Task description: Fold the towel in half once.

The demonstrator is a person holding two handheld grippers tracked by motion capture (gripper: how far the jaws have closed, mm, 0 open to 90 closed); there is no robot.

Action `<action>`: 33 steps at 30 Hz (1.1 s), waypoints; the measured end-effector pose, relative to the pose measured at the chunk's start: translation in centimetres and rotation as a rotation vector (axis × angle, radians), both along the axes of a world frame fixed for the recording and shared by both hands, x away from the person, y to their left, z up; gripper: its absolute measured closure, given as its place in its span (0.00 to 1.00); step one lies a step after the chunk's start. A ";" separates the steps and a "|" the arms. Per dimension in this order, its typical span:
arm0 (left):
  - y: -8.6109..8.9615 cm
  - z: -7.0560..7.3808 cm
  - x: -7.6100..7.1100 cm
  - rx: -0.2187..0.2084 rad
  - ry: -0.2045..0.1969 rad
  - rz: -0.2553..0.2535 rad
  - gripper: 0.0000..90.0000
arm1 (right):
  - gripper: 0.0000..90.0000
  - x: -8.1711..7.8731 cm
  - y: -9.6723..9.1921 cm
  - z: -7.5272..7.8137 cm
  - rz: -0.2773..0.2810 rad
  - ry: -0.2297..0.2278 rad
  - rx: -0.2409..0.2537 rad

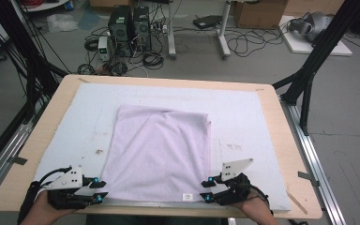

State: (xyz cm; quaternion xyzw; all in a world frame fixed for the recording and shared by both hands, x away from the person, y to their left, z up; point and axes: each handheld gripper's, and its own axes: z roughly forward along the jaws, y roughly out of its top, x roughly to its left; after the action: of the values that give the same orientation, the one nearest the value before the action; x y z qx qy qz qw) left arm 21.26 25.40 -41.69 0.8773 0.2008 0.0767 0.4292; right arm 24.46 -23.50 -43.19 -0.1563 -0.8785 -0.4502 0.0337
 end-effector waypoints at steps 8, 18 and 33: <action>-0.9 0.0 4.0 -0.026 -0.036 0.081 0.58 | 0.54 4.5 -0.8 1.7 -0.157 -0.055 -0.017; -2.7 -0.8 10.2 -0.045 -0.034 0.168 0.58 | 0.52 16.5 -1.6 3.0 -0.397 -0.073 -0.095; -2.5 -0.8 10.7 -0.058 -0.028 0.178 0.56 | 0.94 21.5 1.7 3.1 -0.313 -0.022 -0.144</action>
State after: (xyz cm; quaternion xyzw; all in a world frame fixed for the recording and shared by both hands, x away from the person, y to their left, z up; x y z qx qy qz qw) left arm 31.97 22.90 -42.51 0.8420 0.2743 0.1208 0.4486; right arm 46.00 -21.81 -40.10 -0.2881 -0.8738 -0.3874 -0.0576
